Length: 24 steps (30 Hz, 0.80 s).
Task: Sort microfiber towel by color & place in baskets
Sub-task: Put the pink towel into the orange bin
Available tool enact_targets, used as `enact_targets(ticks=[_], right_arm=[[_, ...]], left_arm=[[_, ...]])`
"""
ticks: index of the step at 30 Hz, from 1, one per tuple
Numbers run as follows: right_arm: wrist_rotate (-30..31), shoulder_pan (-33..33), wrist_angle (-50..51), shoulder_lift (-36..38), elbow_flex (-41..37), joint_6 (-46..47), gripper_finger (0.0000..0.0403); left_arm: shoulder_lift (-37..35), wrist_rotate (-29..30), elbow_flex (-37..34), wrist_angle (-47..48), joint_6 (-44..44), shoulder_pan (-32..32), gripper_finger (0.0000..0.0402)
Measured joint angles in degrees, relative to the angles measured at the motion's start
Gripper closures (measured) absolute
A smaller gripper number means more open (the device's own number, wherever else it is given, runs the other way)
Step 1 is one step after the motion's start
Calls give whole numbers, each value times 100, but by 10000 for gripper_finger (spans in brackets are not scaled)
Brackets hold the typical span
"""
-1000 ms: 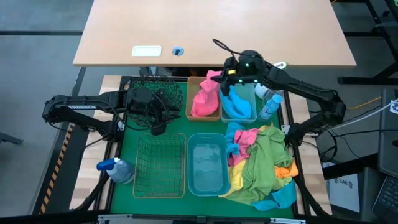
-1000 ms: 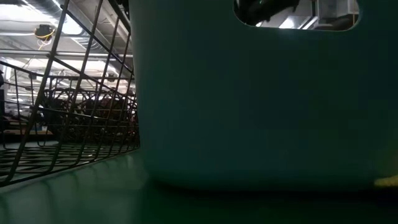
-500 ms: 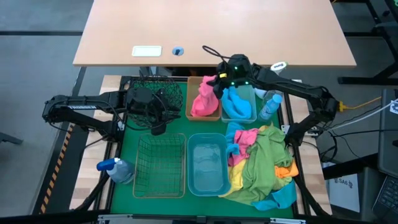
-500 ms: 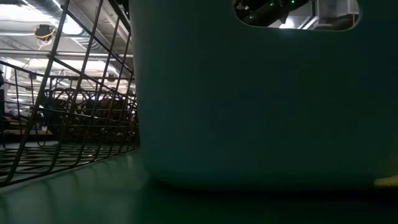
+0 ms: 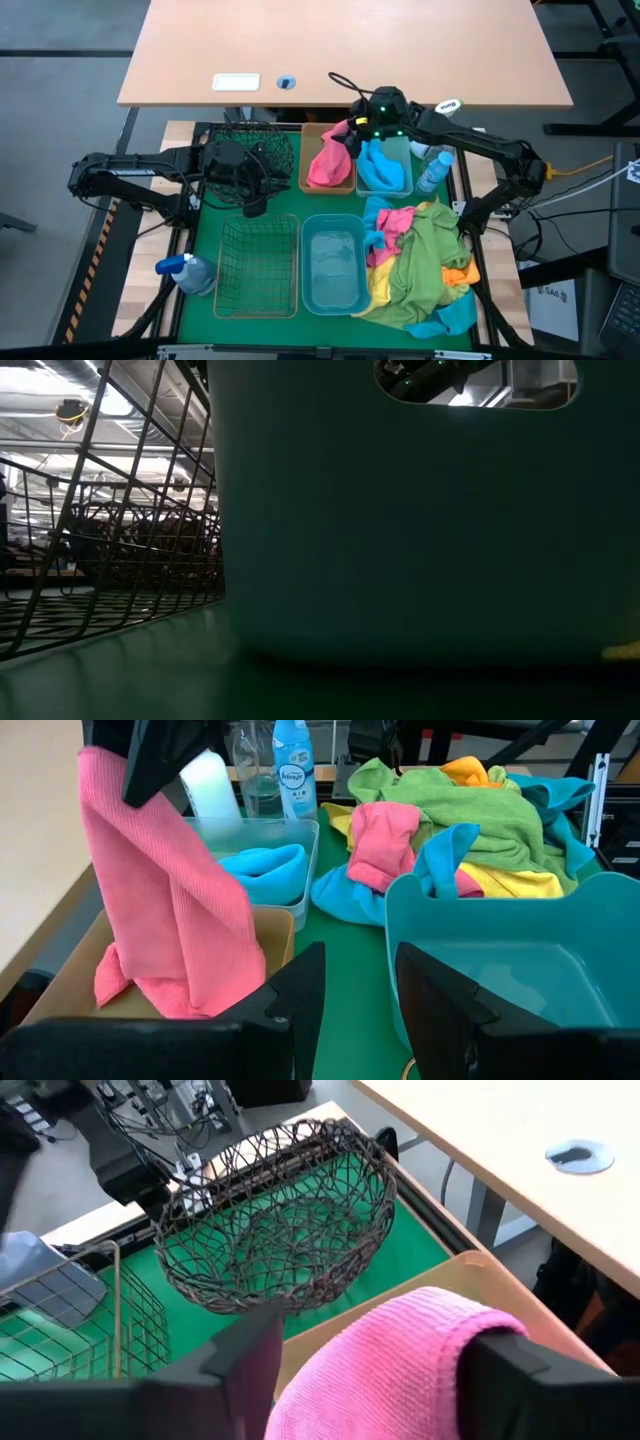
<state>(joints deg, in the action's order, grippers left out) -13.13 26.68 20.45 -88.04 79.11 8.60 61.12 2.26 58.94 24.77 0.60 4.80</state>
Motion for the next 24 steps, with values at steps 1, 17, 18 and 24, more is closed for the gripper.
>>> enact_targets(ticks=[1, 17, 18, 24], right_arm=[[2, 19, 13, 41, 0, -1, 161], [-558, 179, 1521, -460, 0, 972, 146], [-641, 179, 1517, -556, 0, 981, 146], [-1262, 179, 929, -946, -2, 960, 146]], left_arm=[[0, 0, 0, 0, 0, 0, 282], [0, 0, 0, -2, 0, 0, 282], [0, -1, 0, -1, 0, 0, 282], [0, 0, 0, -2, 0, 0, 282]])
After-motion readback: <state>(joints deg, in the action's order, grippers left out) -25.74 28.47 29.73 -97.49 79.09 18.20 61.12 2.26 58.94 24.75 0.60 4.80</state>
